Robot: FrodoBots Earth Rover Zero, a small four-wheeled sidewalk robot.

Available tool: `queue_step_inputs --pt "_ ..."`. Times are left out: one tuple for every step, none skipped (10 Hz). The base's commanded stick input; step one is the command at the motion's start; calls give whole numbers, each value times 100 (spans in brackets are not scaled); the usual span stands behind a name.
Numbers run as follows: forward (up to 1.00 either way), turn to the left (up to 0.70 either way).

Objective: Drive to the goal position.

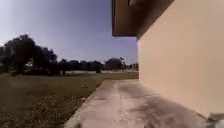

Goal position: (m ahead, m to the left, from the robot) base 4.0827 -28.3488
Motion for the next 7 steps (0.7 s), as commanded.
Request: queue_step_inputs --pt "100 2" --pt "100 1" --pt "100 -11" --pt "100 -34" --pt "100 -38" --pt "100 -38" --pt "100 -38"
